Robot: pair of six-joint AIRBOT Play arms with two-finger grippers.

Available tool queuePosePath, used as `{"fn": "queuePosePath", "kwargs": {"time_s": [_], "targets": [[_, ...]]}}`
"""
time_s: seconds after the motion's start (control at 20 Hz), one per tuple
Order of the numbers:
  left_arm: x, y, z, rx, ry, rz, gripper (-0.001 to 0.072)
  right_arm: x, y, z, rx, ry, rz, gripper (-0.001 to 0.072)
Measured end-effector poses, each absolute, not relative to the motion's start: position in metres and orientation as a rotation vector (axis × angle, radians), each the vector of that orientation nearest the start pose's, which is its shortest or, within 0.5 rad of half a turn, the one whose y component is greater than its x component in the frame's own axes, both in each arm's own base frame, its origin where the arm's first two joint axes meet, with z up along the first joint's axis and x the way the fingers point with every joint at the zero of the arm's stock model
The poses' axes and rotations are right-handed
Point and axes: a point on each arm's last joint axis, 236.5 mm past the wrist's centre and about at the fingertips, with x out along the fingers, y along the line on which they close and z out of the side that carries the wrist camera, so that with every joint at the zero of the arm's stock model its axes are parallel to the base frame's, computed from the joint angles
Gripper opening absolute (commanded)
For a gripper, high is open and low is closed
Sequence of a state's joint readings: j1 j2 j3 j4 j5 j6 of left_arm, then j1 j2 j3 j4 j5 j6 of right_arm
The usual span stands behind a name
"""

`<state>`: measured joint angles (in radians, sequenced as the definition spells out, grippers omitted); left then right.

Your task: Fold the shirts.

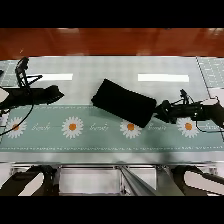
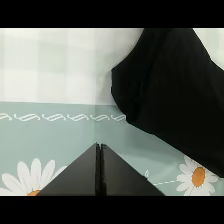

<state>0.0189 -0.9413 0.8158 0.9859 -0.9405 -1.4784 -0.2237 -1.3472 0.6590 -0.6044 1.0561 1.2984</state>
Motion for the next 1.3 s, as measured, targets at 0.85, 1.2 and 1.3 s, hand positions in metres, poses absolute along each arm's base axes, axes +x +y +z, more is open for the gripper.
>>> {"fn": "queuePosePath", "kwargs": {"time_s": [0.85, 1.2, 1.3], "targets": [[0.344, -0.099, 0.051, -0.492, 1.007, -0.27, 0.0032, 0.421, 0.225, 0.037, 0.652, 1.26, 0.678, 0.0029], [0.344, -0.099, 0.051, -0.491, 1.008, -0.27, 0.0032, 0.471, 0.193, 0.175, 0.388, 0.99, 0.633, 0.0029], [0.344, -0.099, 0.051, -0.491, 1.008, -0.27, 0.0032, 0.479, 0.153, 0.197, 0.372, 0.959, 0.544, 0.0028]]}}
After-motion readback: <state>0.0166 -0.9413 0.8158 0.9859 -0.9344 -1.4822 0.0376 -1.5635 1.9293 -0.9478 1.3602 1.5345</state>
